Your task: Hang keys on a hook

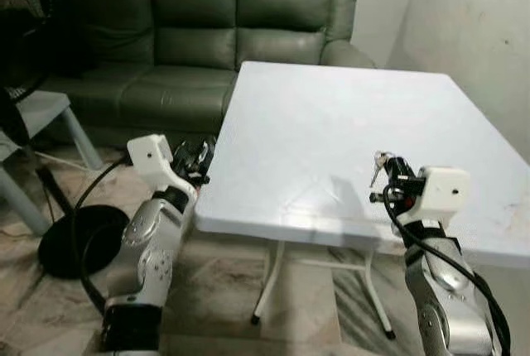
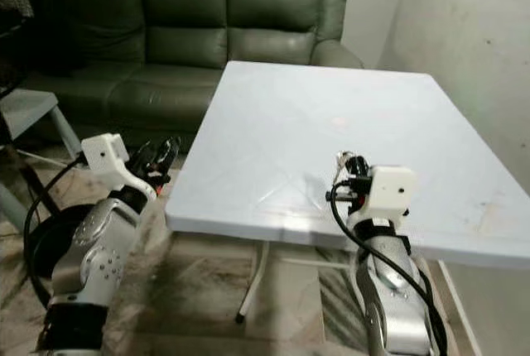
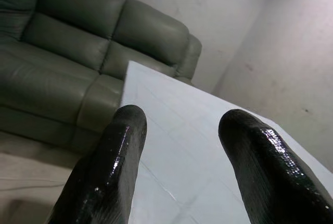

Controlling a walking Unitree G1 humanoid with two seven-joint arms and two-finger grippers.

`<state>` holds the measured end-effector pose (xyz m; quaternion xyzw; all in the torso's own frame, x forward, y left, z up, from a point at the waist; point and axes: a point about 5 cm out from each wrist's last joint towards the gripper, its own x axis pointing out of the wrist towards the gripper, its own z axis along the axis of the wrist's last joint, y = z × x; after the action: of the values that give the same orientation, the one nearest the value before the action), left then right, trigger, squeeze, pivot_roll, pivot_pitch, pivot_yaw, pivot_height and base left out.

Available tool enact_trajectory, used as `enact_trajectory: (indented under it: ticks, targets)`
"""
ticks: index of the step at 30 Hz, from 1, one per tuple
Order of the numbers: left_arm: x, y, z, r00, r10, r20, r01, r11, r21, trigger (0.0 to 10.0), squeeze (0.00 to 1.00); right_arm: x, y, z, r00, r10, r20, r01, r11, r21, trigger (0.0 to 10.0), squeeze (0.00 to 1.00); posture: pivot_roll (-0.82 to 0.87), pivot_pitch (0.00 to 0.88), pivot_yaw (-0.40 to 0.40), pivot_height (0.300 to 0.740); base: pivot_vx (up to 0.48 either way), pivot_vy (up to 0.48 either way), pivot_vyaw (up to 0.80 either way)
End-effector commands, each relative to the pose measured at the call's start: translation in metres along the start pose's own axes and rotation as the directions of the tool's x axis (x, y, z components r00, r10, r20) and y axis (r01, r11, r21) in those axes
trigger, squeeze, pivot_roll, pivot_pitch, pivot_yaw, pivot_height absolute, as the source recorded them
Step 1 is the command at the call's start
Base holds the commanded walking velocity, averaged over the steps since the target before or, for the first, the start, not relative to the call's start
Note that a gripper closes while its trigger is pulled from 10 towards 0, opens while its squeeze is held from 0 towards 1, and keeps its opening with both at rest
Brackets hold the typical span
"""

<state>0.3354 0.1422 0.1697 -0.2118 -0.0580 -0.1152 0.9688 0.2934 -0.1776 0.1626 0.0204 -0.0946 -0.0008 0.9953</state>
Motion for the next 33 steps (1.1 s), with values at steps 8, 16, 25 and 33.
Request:
enact_trajectory:
  ticks: [8, 16, 25, 33]
  targets:
    - [0.008, 0.004, 0.0, 1.0, 0.022, -0.012, -0.022, 1.0, 0.023, 10.0, 0.0, 0.011, 0.007, -0.002, 0.999, 0.029, -0.02, -0.029, 1.0, -0.013, 10.0, 0.0, 0.0, 0.0, -0.01, 0.74, 0.0, 0.344, 0.0]
    - [0.01, 0.003, -0.001, 0.999, 0.048, -0.014, -0.048, 0.999, 0.011, 10.0, 0.0, 0.012, 0.003, -0.005, 0.999, 0.007, -0.034, -0.008, 1.0, -0.021, 10.0, 0.0, 0.0, 0.0, -0.011, 0.74, 0.0, 0.0, -0.78]
    - [0.011, -0.001, -0.007, 0.997, 0.073, -0.025, -0.073, 0.997, -0.014, 10.0, 0.0, 0.01, 0.002, -0.006, 0.999, -0.013, -0.045, 0.012, 1.0, -0.019, 10.0, 0.0, -0.01, 0.0, -0.016, 0.74, 0.0, 0.0, -0.78]
    - [0.014, -0.003, -0.011, 0.994, 0.095, -0.058, -0.096, 0.995, -0.014, 10.0, 0.0, 0.009, 0.002, -0.007, 0.999, -0.015, -0.049, 0.014, 1.0, -0.021, 10.0, 0.0, -0.01, 0.0, -0.016, 0.74, 0.0, 0.0, -0.78]
